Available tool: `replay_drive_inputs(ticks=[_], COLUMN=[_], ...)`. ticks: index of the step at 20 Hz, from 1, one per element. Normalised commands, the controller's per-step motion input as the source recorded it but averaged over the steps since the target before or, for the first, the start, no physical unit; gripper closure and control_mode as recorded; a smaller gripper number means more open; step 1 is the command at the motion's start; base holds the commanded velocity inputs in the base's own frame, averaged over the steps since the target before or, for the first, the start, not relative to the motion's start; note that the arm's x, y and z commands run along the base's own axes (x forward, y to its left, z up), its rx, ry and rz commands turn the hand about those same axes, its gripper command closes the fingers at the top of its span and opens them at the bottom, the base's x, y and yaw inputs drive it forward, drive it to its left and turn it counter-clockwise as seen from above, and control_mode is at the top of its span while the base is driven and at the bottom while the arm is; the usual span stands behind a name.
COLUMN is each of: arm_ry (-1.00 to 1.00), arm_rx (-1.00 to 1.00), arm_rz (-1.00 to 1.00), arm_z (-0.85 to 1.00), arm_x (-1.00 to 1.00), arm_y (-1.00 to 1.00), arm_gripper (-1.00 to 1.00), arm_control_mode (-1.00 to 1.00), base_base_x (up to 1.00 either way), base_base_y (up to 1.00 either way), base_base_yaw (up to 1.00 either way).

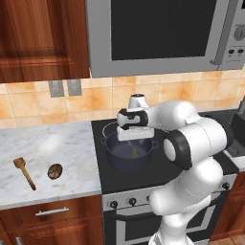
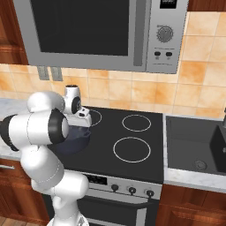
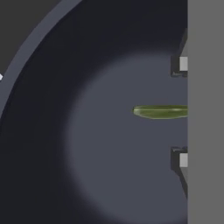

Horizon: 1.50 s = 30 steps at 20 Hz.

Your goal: Put the potato and lemon wedge in the pot. Retrieve the spatula and lightly stir the vegetables in the pot.

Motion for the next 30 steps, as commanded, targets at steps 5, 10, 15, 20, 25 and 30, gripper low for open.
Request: replay_drive_inputs(ticks=[5,10,15,20,25,30], arm_ry=[0.00,-0.03,-0.18,-0.19,-0.06,0.01], arm_rx=[0.00,0.00,0.00,0.00,0.00,0.00], arm_rz=[0.00,0.00,0.03,0.06,0.04,0.01], arm_z=[0.03,0.26,0.38,0.34,0.09,0.13], arm_x=[-0.03,-0.58,-0.77,-0.63,-0.55,-0.09], arm_y=[0.00,0.16,0.42,0.70,0.97,1.00], arm_gripper=[-1.00,-1.00,-1.00,-1.00,-1.00,-1.00], arm_control_mode=[-1.00,-1.00,-1.00,-1.00,-1.00,-1.00], base_base_x=[0.00,0.00,0.00,0.00,0.00,0.00], base_base_y=[0.00,0.00,0.00,0.00,0.00,0.00], base_base_yaw=[0.00,0.00,0.00,0.00,0.00,0.00])
